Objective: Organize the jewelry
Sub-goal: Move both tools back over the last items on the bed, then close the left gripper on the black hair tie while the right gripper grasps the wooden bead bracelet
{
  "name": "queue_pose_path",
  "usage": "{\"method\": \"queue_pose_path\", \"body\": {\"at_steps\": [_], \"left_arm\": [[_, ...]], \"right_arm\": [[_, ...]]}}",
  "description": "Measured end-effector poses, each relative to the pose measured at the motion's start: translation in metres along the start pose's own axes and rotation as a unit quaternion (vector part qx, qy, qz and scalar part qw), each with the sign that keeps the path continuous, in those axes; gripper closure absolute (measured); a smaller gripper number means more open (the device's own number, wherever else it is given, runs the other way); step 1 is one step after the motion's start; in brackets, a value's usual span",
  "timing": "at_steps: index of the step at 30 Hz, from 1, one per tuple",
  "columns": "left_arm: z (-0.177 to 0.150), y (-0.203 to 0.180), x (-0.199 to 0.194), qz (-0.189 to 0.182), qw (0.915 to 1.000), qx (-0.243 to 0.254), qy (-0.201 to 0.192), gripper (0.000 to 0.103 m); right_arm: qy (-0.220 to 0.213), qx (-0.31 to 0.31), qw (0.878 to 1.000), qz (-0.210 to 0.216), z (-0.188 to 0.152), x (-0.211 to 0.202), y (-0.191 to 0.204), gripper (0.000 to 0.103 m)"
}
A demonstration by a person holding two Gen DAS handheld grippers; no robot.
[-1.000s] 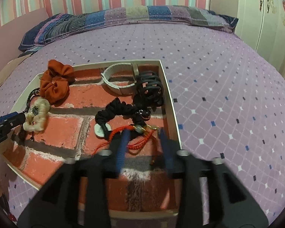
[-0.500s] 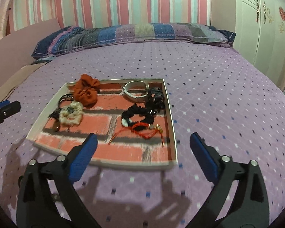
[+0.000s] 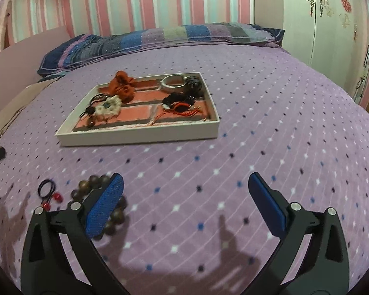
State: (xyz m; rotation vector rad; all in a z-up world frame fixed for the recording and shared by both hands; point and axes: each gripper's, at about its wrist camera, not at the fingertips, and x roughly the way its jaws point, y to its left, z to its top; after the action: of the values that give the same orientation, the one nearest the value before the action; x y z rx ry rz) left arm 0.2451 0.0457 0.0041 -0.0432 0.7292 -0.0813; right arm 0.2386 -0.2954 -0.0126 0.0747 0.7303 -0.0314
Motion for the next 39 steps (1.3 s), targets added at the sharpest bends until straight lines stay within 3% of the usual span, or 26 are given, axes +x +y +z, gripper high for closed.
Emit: {"method": "queue_pose_path", "body": {"at_steps": [6,17,28,30,32,34,39], "left_arm": [[-0.022,-0.004,0.021,-0.019,0.9993,0.011,0.032,0.010],[-0.033,-0.005,0.061,-0.036,0.9967,0.012,0.072,0.010],[-0.035,-0.017,0.076,-0.026,0.9958,0.046,0.075,0.010],[-0.035,-0.019,0.078,-0.027,0.9957,0.051,0.073,0.011],[-0.036,-0.020,0.078,-0.024,0.9958,0.053,0.070,0.017],[-0.035,-0.021,0.079,-0.026,0.9958,0.053,0.070,0.034],[-0.033,-0.020,0.078,-0.047,0.9956,0.045,0.067,0.062]], "right_arm": [[0.010,-0.028,1.000,-0.002,-0.013,0.010,0.022,0.004],[0.038,-0.024,0.999,0.008,-0.025,0.030,0.038,0.004],[0.052,-0.025,0.998,0.003,-0.026,0.044,0.051,0.005],[0.055,-0.030,0.998,0.001,-0.027,0.047,0.053,0.010],[0.064,-0.035,0.997,0.000,-0.029,0.051,0.056,0.019],[0.064,-0.036,0.997,0.002,-0.030,0.051,0.056,0.022],[0.062,-0.037,0.997,0.013,-0.031,0.050,0.058,0.034]]}}
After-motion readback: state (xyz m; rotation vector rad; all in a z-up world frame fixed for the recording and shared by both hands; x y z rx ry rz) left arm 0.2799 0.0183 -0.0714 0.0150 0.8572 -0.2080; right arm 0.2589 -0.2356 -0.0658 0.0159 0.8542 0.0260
